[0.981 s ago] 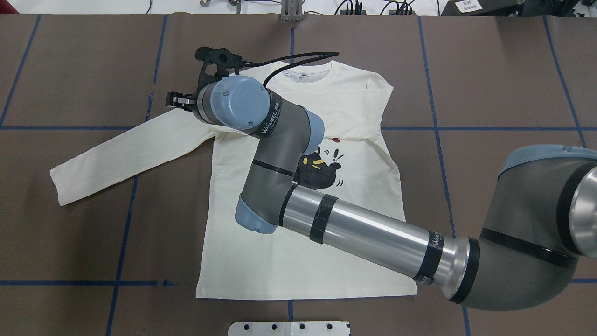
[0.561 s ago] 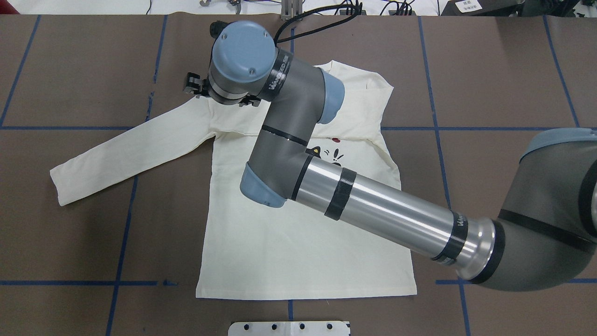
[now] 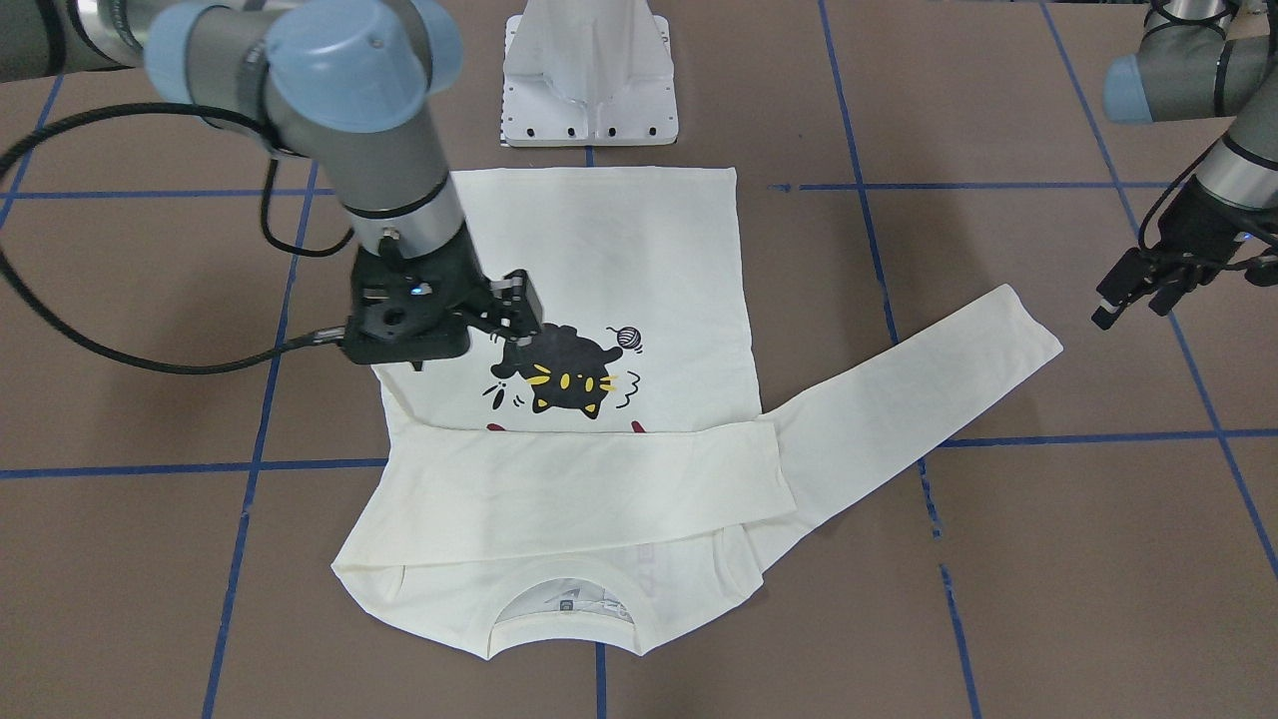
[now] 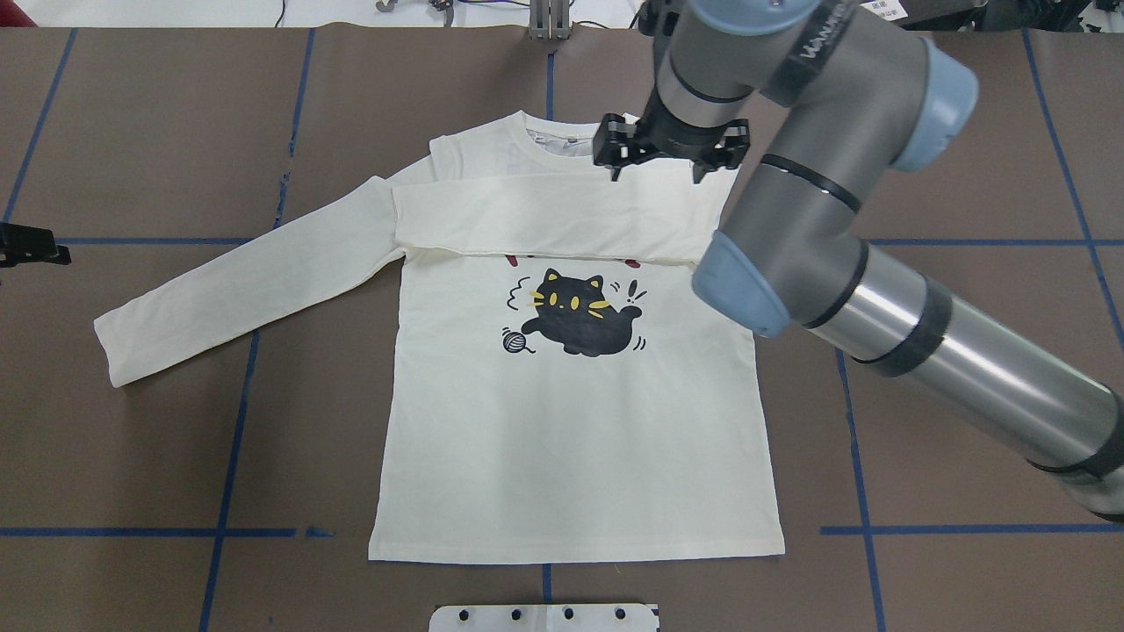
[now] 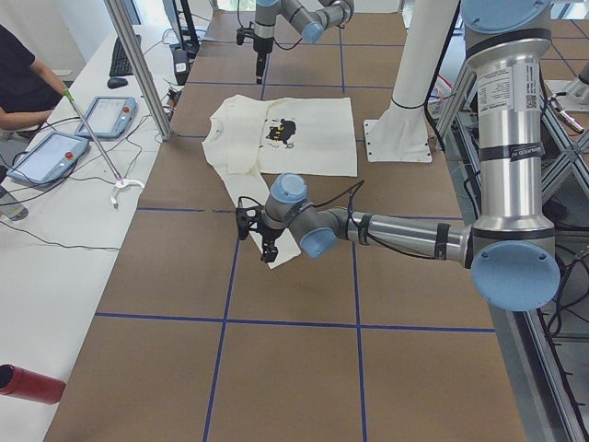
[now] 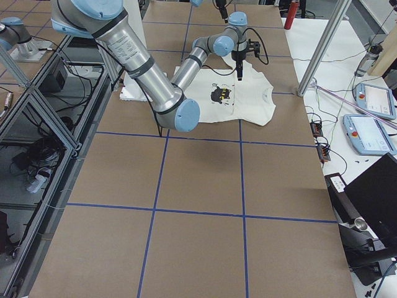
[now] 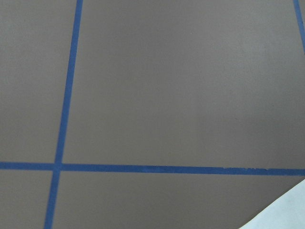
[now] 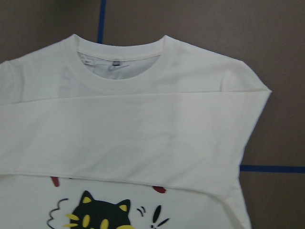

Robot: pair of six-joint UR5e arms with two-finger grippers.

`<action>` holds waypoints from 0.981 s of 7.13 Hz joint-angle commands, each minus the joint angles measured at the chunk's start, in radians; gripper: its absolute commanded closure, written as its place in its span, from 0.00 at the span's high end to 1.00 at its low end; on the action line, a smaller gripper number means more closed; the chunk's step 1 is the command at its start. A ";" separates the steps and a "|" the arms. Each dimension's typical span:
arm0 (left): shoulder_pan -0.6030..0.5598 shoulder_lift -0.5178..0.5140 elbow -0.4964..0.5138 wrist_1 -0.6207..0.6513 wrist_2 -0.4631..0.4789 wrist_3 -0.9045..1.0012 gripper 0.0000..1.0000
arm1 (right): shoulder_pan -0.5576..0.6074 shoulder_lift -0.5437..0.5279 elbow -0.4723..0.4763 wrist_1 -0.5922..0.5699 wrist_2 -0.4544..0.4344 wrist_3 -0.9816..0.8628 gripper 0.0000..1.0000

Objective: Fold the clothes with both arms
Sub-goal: 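Release the sleeve and lift the right gripper away from the shirt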

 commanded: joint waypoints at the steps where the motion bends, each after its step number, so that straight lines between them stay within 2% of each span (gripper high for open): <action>1: 0.166 0.029 -0.016 -0.023 0.158 -0.193 0.98 | 0.116 -0.213 0.130 -0.048 0.105 -0.202 1.00; 2: 0.264 0.029 -0.004 -0.023 0.246 -0.241 0.98 | 0.152 -0.280 0.159 -0.047 0.121 -0.271 1.00; 4: 0.279 0.026 0.033 -0.023 0.257 -0.236 0.97 | 0.231 -0.365 0.163 -0.044 0.197 -0.388 1.00; 7: 0.279 0.012 0.079 -0.024 0.257 -0.204 0.97 | 0.243 -0.387 0.163 -0.042 0.196 -0.407 1.00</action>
